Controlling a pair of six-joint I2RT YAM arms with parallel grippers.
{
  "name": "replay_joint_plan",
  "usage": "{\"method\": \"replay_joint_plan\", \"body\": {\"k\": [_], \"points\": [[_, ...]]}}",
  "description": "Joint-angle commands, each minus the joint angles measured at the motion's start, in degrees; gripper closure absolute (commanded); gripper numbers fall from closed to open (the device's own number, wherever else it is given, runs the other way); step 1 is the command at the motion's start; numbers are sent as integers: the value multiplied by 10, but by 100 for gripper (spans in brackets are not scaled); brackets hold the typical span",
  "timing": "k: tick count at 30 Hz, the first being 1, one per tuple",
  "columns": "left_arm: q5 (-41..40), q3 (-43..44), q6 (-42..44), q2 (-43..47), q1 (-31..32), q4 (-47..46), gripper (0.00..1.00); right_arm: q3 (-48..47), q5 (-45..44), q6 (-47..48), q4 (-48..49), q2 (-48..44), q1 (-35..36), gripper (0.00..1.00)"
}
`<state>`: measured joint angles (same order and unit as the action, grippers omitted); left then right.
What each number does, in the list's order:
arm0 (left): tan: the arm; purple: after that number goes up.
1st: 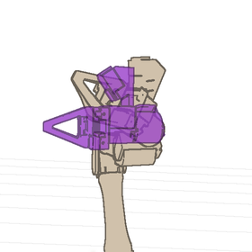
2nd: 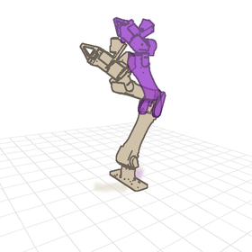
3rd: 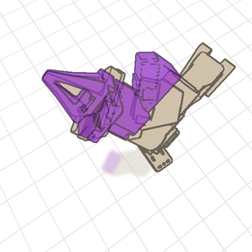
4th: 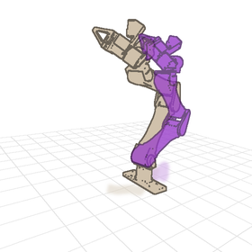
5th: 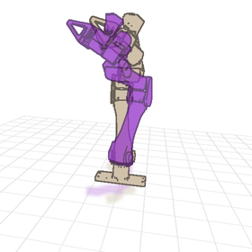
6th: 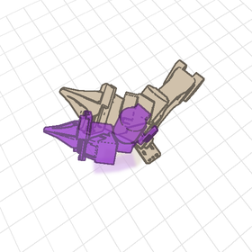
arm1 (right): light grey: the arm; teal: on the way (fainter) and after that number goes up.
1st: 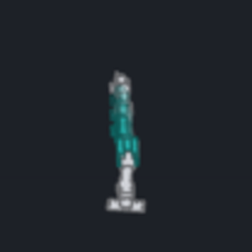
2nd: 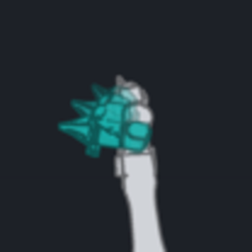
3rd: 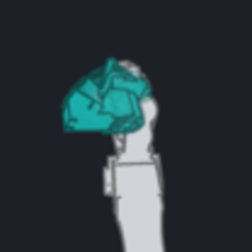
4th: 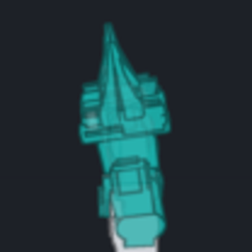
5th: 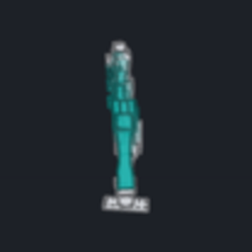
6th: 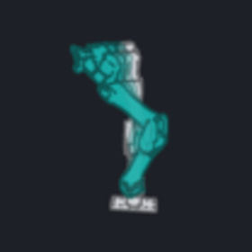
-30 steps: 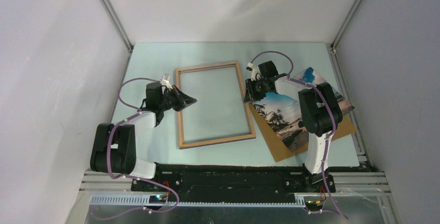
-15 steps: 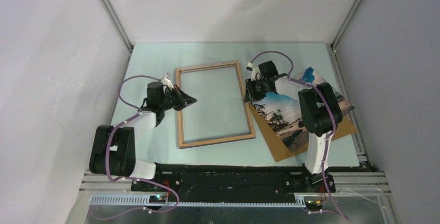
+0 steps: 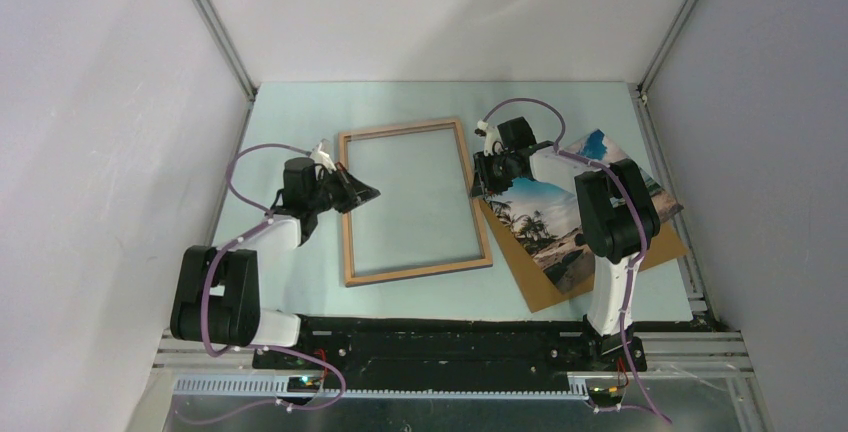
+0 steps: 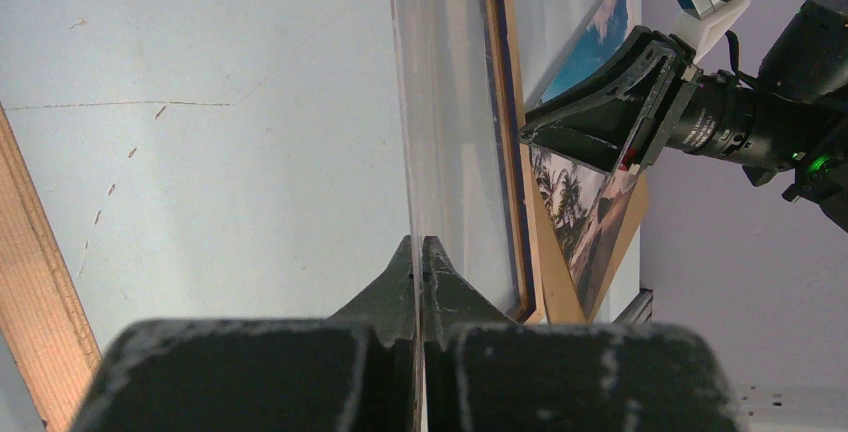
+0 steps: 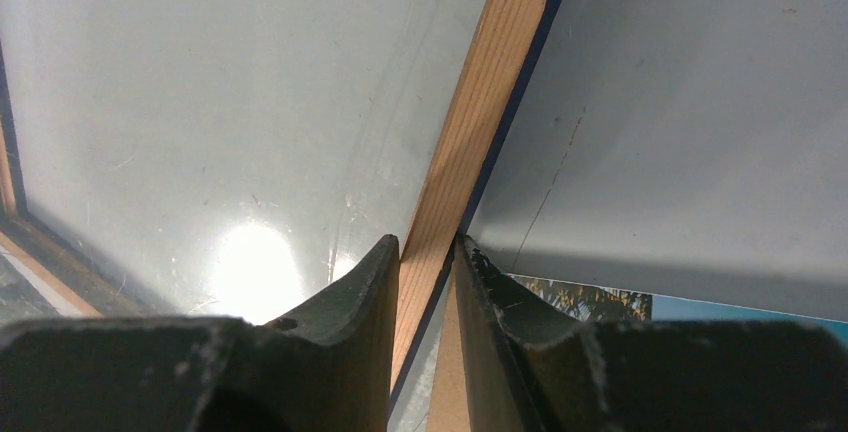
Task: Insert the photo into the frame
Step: Place the photo frame item in the photo frame.
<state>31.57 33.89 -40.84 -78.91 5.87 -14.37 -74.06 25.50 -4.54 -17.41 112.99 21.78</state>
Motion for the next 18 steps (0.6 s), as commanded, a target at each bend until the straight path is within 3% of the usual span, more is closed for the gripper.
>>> {"method": "replay_joint_plan", "body": {"k": [1, 7, 18], "points": [[-2, 24, 14, -1, 9, -13, 100, -21, 8, -8, 5, 7, 5, 69], [0, 28, 18, -9, 10, -12, 100, -21, 8, -9, 6, 9, 5, 69], [4, 37, 15, -28, 12, -13, 84, -21, 8, -8, 6, 10, 5, 69]]}}
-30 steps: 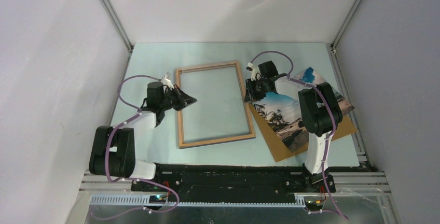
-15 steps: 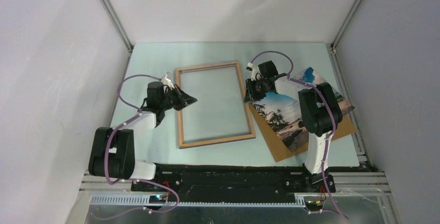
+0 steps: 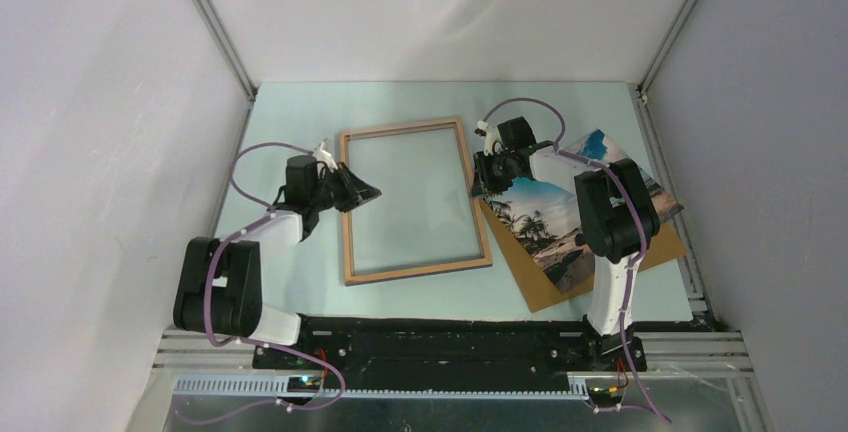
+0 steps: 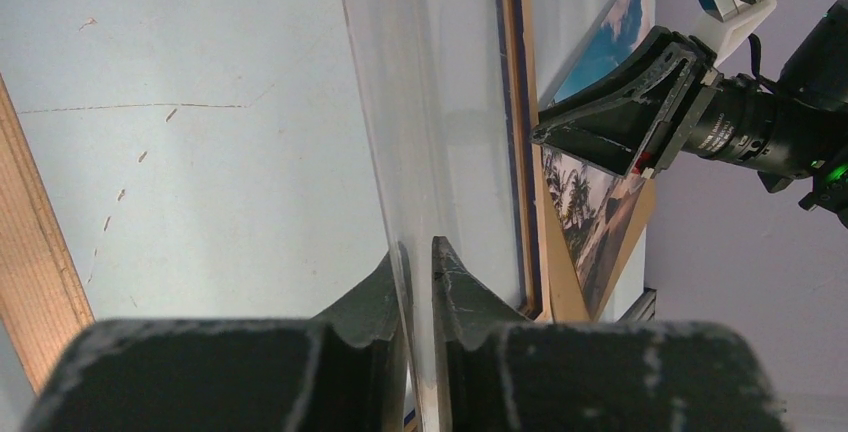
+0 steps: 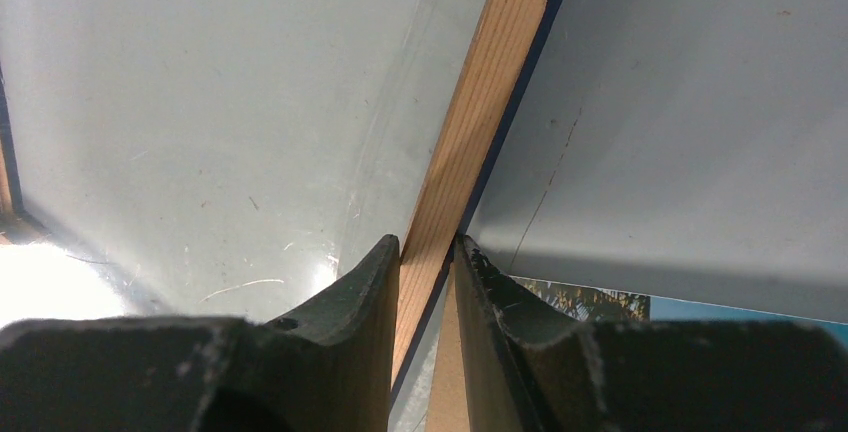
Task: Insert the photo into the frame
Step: Place the photo frame item in the photo frame.
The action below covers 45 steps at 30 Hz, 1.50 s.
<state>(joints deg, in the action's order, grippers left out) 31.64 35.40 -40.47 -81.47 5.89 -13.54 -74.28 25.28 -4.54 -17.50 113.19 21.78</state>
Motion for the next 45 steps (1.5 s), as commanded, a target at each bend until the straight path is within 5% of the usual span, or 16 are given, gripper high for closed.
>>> {"method": "replay_joint_plan", "body": {"k": [1, 14, 45], "points": [[4, 22, 11, -3, 11, -21, 83, -18, 11, -8, 6, 9, 5, 69], [5, 21, 9, -5, 11, -19, 65, -19, 11, -8, 7, 9, 5, 69], [-3, 38, 21, -38, 12, -2, 50, -18, 13, -10, 6, 6, 5, 68]]}}
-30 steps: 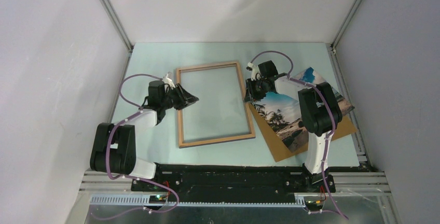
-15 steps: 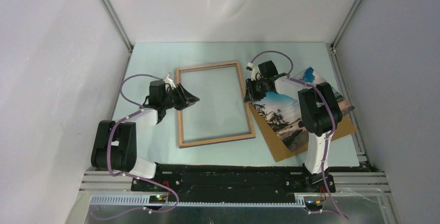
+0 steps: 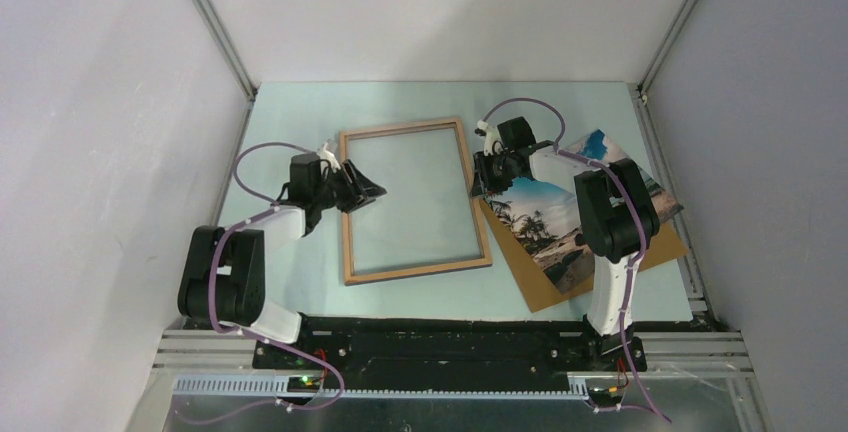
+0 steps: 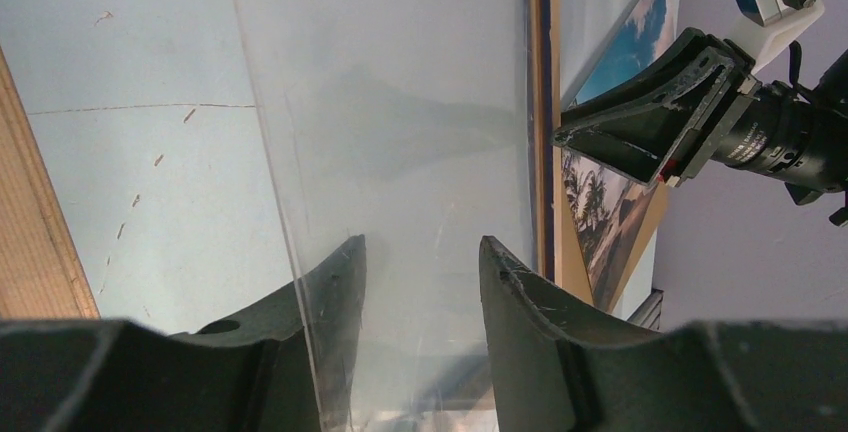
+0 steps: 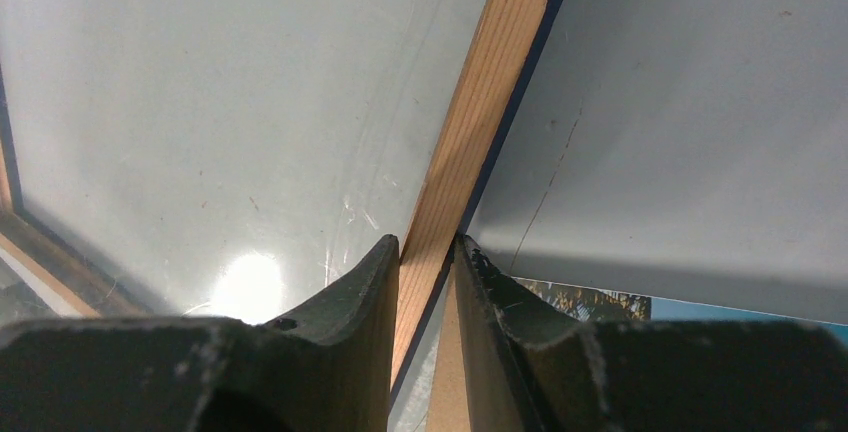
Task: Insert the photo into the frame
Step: Place the photo frame item in the photo frame.
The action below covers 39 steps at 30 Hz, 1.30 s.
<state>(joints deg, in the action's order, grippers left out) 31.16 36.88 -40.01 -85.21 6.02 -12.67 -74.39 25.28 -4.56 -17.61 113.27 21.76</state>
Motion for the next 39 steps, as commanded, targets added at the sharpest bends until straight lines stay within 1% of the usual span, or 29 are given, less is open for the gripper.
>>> {"method": "replay_joint_plan", "body": {"k": [1, 8, 12, 18, 22, 26, 32, 39], "points": [[2, 24, 17, -1, 10, -10, 50, -17, 13, -10, 8, 6, 6, 68], [2, 25, 17, -3, 11, -5, 47, -22, 12, -9, 4, 6, 6, 68], [2, 25, 17, -8, 12, -4, 46, -26, 12, -8, 0, 6, 5, 66], [-4, 26, 23, -9, 13, -1, 46, -29, 11, -6, -5, -5, 5, 56], [-8, 26, 28, -9, 13, 3, 45, -32, 1, -2, -7, -16, 5, 43], [-14, 26, 31, -10, 14, 7, 45, -37, -8, 2, -9, -33, 5, 37], [-18, 27, 36, -14, 14, 12, 45, -58, -17, 14, -24, -48, 7, 35], [-21, 29, 39, -16, 14, 15, 45, -117, -16, 32, -54, -38, 21, 35]]}}
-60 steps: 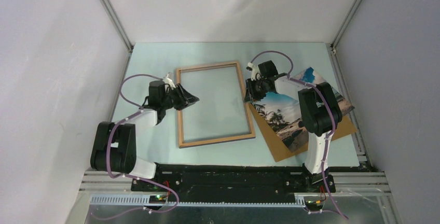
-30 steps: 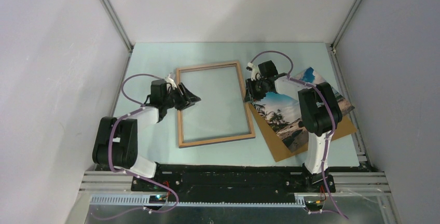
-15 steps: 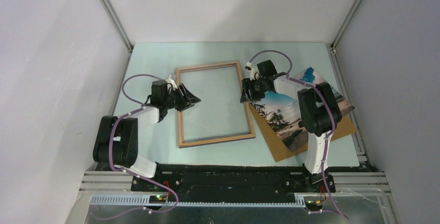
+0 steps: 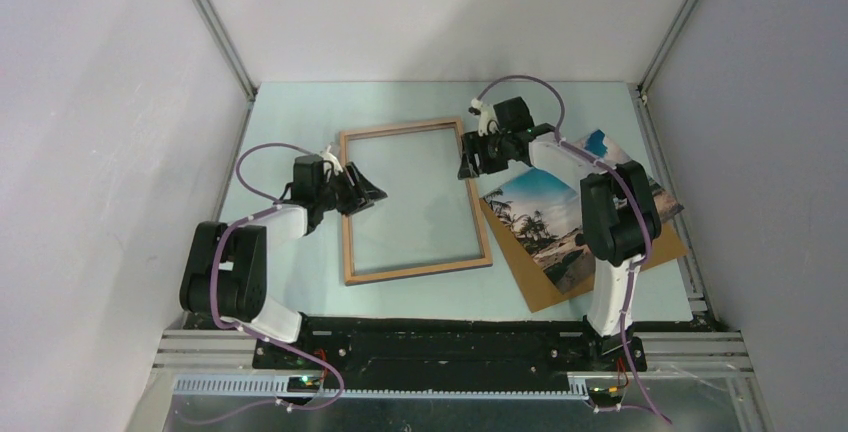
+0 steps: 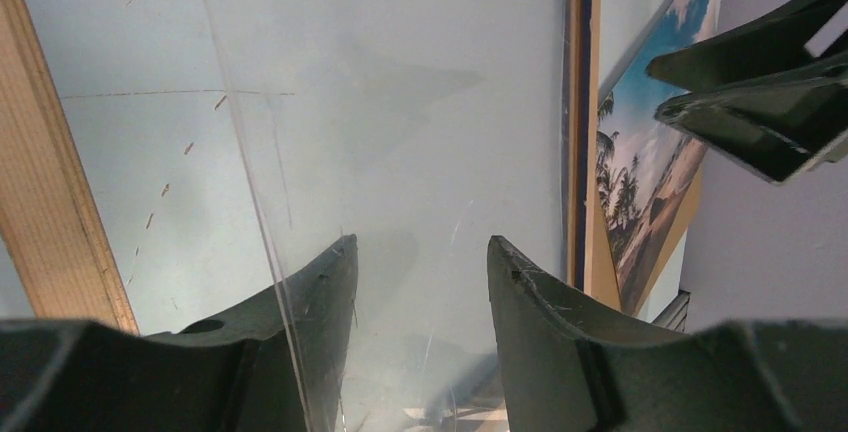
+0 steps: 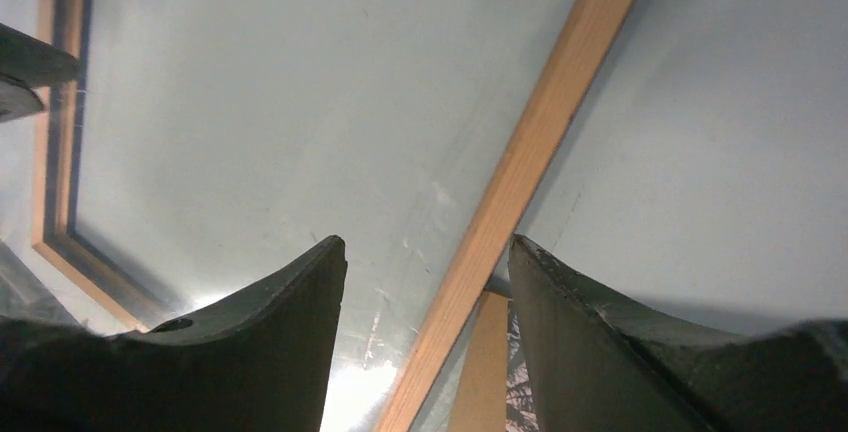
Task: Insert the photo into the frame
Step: Place the photo frame item in the photo frame.
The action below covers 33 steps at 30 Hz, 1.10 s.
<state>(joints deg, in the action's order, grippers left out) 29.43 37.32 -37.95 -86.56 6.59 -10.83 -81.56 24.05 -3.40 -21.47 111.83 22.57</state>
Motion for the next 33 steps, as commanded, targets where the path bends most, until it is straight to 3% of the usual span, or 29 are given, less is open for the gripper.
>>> {"method": "replay_joint_plan", "body": {"k": [1, 33], "points": [[-5, 25, 19, -3, 8, -2, 45, -57, -3, 22, -20, -22, 17, 35], [-10, 30, 30, -12, 8, 9, 44, -321, -58, 100, -139, 174, 173, 36]]}}
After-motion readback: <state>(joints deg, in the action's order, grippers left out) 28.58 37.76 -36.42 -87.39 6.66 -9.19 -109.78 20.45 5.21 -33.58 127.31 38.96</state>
